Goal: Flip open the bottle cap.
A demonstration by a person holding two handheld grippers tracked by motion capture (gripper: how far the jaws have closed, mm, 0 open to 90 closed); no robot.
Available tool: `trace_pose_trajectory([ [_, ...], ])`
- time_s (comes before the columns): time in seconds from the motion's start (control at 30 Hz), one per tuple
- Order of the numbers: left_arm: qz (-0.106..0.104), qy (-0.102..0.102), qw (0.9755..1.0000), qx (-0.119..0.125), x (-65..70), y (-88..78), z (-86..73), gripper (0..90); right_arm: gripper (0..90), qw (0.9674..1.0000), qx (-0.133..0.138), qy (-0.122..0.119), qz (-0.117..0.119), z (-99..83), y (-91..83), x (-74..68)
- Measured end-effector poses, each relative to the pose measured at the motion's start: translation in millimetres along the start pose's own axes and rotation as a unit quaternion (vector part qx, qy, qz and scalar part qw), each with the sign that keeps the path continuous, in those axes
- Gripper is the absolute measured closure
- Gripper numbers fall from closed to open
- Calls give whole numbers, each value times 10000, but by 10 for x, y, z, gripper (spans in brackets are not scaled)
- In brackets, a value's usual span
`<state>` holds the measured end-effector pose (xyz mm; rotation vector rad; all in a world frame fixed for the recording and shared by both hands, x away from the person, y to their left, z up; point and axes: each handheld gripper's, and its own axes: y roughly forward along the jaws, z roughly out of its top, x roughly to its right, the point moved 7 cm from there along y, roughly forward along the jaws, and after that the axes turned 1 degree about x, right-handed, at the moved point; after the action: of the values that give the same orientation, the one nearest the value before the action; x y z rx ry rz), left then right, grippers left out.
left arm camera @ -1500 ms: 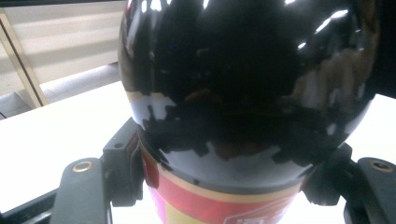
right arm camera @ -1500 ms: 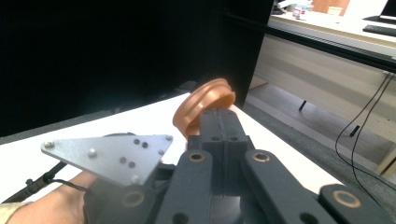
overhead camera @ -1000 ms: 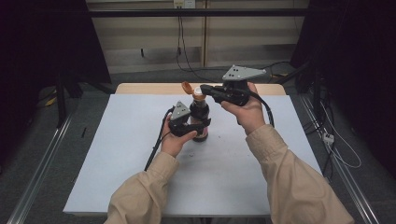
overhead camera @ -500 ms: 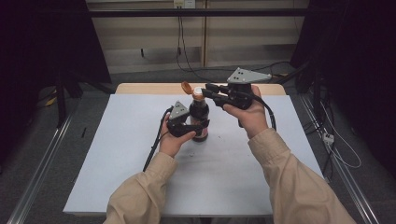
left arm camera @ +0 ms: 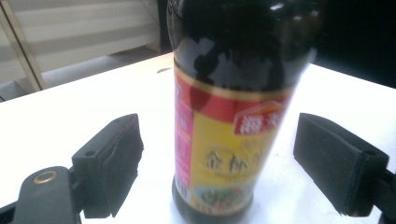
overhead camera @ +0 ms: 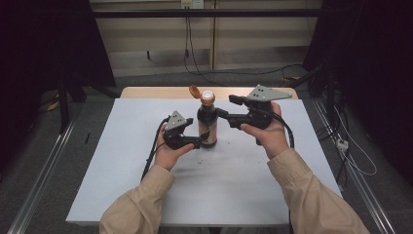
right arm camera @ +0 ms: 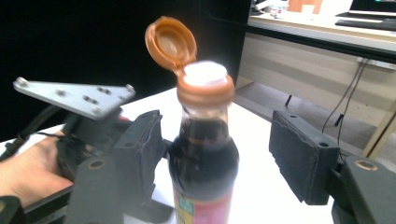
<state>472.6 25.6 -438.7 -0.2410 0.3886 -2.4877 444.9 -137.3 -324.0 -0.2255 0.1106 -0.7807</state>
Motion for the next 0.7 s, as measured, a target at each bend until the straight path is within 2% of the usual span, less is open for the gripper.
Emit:
trace_pose_trajectory([
  [0.2,-95,-8,9999,103,35,-178,-13,146,274,9999,-29,135,-75,-237,-97,33],
  [0.33,-130,34,9999,9,35,-277,-46,128,239,9997,-93,214,-103,-411,-154,27],
  [0.4,-138,38,9999,52,44,-323,-48,129,227,9996,-101,255,-92,-493,-188,20],
  [0.47,-135,138,9998,-10,45,-357,-70,127,208,9993,-124,328,-90,-569,-220,16],
  [0.7,-81,192,9997,-144,23,-470,-149,95,184,9991,-146,321,-214,-769,-355,37],
])
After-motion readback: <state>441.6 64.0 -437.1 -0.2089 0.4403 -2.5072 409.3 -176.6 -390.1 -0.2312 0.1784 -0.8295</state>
